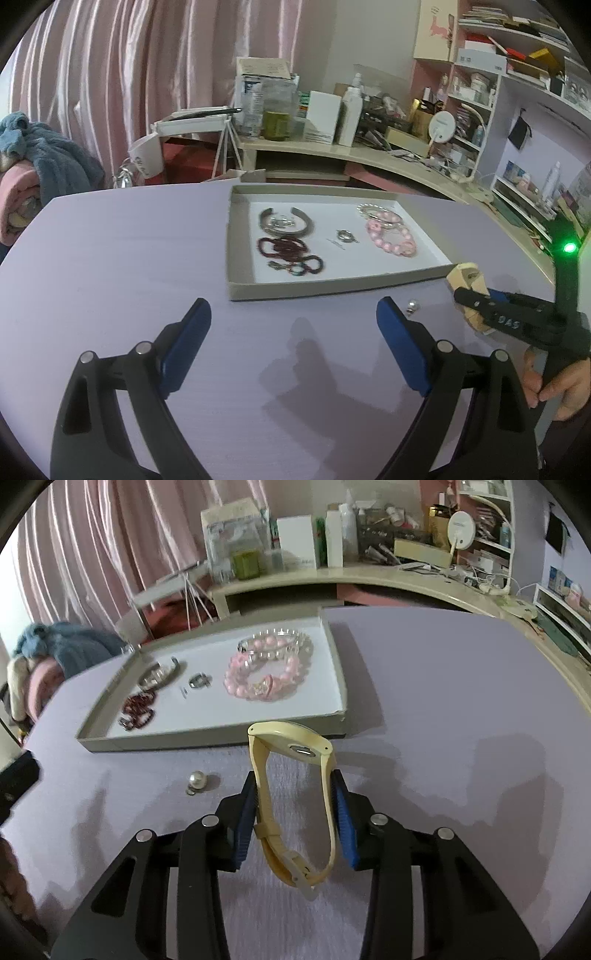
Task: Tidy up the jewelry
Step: 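Lift the yellow watch with the right tool while the left grasps the other pearl earring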
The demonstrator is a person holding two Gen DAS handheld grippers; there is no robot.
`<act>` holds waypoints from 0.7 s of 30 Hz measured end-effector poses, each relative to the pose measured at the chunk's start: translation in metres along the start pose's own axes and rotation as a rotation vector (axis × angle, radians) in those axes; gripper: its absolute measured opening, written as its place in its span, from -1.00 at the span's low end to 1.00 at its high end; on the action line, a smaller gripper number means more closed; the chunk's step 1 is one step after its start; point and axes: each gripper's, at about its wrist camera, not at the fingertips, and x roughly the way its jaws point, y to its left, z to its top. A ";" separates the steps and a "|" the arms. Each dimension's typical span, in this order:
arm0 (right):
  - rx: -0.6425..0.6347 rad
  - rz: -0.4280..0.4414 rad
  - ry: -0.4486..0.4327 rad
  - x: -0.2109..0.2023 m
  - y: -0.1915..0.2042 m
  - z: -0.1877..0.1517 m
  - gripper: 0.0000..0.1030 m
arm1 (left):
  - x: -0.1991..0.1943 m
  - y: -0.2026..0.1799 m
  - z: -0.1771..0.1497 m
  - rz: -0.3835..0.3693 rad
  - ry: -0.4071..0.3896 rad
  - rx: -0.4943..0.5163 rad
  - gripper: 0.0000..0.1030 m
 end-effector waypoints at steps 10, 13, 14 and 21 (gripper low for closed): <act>0.041 0.071 -0.114 -0.051 -0.019 0.003 -0.22 | 0.032 -0.061 -0.006 -0.053 0.058 0.067 0.73; 0.046 0.083 -0.132 -0.060 -0.025 0.004 -0.22 | 0.046 -0.082 -0.009 -0.049 0.093 0.097 0.55; 0.048 0.086 -0.136 -0.062 -0.027 0.003 -0.22 | 0.051 -0.087 -0.010 -0.046 0.108 0.103 0.51; 0.079 0.097 -0.134 -0.063 -0.046 0.000 -0.22 | 0.087 -0.118 -0.012 -0.031 0.200 0.120 0.15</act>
